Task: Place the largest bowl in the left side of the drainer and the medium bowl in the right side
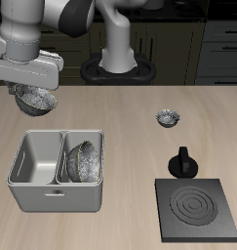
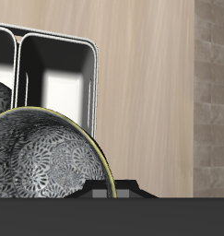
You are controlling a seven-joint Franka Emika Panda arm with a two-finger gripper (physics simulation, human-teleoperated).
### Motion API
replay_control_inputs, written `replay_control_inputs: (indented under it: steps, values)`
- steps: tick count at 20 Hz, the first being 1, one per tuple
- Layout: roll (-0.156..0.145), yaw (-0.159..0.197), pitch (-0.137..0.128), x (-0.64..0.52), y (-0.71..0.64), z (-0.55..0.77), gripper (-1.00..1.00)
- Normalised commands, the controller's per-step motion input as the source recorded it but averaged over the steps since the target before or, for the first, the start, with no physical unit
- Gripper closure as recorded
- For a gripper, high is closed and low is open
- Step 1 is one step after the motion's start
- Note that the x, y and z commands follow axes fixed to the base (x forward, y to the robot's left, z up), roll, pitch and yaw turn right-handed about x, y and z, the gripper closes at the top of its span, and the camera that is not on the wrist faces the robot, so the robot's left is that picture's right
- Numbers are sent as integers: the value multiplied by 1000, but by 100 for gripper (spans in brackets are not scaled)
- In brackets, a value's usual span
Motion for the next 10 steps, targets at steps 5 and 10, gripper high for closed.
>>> replay_control_inputs:
  steps: [5, 10]
  values:
    - [-10, -1, 5, 92, 65, -122, 100]
    - [-41, -6, 36, 207, -97, -304, 100]
